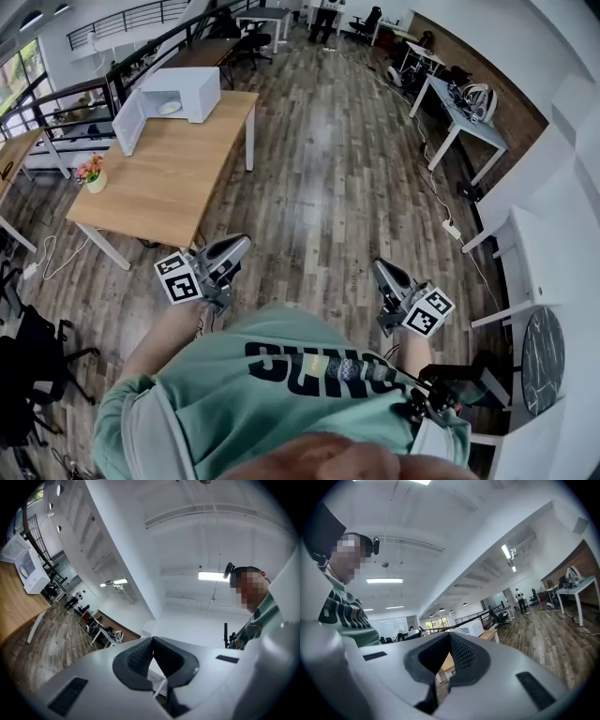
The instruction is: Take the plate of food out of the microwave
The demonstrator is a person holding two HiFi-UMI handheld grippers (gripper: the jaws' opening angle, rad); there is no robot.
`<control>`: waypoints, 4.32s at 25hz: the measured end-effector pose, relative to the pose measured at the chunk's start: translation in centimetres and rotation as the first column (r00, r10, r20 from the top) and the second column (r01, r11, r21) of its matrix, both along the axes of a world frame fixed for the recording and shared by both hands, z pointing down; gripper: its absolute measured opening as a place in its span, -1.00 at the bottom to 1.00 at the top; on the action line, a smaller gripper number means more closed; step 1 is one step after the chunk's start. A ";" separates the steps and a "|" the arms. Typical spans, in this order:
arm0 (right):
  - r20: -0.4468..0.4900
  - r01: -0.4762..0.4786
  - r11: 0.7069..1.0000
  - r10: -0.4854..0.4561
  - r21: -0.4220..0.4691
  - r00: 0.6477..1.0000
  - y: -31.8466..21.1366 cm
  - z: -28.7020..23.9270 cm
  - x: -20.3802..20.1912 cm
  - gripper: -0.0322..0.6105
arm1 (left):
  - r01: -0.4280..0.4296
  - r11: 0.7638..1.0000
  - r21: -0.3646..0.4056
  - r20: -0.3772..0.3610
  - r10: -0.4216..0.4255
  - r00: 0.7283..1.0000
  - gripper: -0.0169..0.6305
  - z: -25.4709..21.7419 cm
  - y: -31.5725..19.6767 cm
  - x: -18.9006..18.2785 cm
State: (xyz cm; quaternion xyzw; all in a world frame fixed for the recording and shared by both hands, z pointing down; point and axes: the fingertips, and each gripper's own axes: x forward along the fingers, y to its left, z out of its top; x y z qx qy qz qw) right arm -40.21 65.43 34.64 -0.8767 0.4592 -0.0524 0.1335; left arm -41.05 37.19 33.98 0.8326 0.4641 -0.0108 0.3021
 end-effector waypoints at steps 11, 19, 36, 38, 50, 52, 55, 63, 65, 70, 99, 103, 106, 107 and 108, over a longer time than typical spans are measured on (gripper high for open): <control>0.014 -0.053 0.999 0.053 0.007 0.999 7.4 1.2 -1.9 -0.88 | -0.104 0.995 0.015 0.025 0.103 0.994 -0.93 1.0 9.2 0.4; 0.036 -0.079 0.997 0.078 0.023 0.996 8.1 2.1 -0.6 -0.88 | -0.144 0.989 0.021 0.042 0.143 0.989 -0.93 1.2 10.3 1.8; -0.005 -0.062 0.997 0.061 -0.042 0.998 -6.0 -0.6 13.5 -0.88 | -0.128 0.991 -0.032 0.000 0.128 0.992 -0.93 0.9 -4.0 15.6; -0.012 -0.054 0.998 0.054 -0.029 0.998 -8.4 -1.4 15.9 -0.88 | -0.113 0.993 -0.029 0.000 0.113 0.994 -0.93 0.6 -6.8 17.5; 0.013 0.063 0.997 -0.063 -0.045 0.998 -20.3 -0.4 26.2 -0.88 | -0.005 0.998 -0.069 0.037 0.008 0.999 -0.93 3.4 -18.5 25.4; 0.026 0.097 0.994 -0.096 -0.052 0.995 -21.3 0.3 28.0 -0.88 | 0.029 0.997 -0.072 0.052 -0.025 0.998 -0.93 3.9 -19.5 26.3; 0.036 0.139 0.990 -0.138 -0.035 0.990 -21.7 1.2 31.1 -0.88 | 0.080 0.995 -0.058 0.078 -0.075 0.994 -0.93 4.8 -20.0 27.5; 0.031 0.330 0.944 -0.330 0.000 0.944 -19.6 1.9 41.2 -0.88 | 0.245 0.968 -0.053 0.092 -0.240 0.966 -0.93 4.6 -15.9 33.7; 0.029 0.364 0.931 -0.364 0.004 0.931 -18.3 1.7 44.1 -0.88 | 0.275 0.959 -0.071 0.097 -0.268 0.959 -0.93 4.2 -14.1 35.6; 0.038 0.430 0.903 -0.430 -0.001 0.902 -15.7 1.9 49.1 -0.88 | 0.330 0.942 -0.065 0.097 -0.323 0.941 -0.93 3.7 -10.5 39.1; 0.049 0.538 0.835 -0.536 -0.116 0.843 -40.5 0.2 58.2 -0.88 | 0.421 0.900 -0.116 0.054 -0.417 0.907 -0.93 5.8 -33.2 46.3; 0.051 0.606 0.778 -0.607 -0.165 0.793 -46.4 0.5 57.7 -0.88 | 0.466 0.872 -0.148 0.063 -0.461 0.885 -0.93 7.0 -37.3 45.4; 0.049 0.650 0.740 -0.653 -0.174 0.756 -49.5 0.4 58.2 -0.88 | 0.520 0.841 -0.151 0.069 -0.516 0.854 -0.93 8.0 -39.1 44.1; 0.049 0.663 0.729 -0.666 -0.172 0.745 -50.5 0.4 58.3 -0.88 | 0.538 0.830 -0.149 0.075 -0.533 0.843 -0.93 8.3 -39.7 43.6; 0.050 0.676 0.717 -0.679 -0.170 0.732 -51.5 0.6 58.4 -0.88 | 0.556 0.818 -0.147 0.083 -0.550 0.831 -0.93 8.6 -40.2 43.1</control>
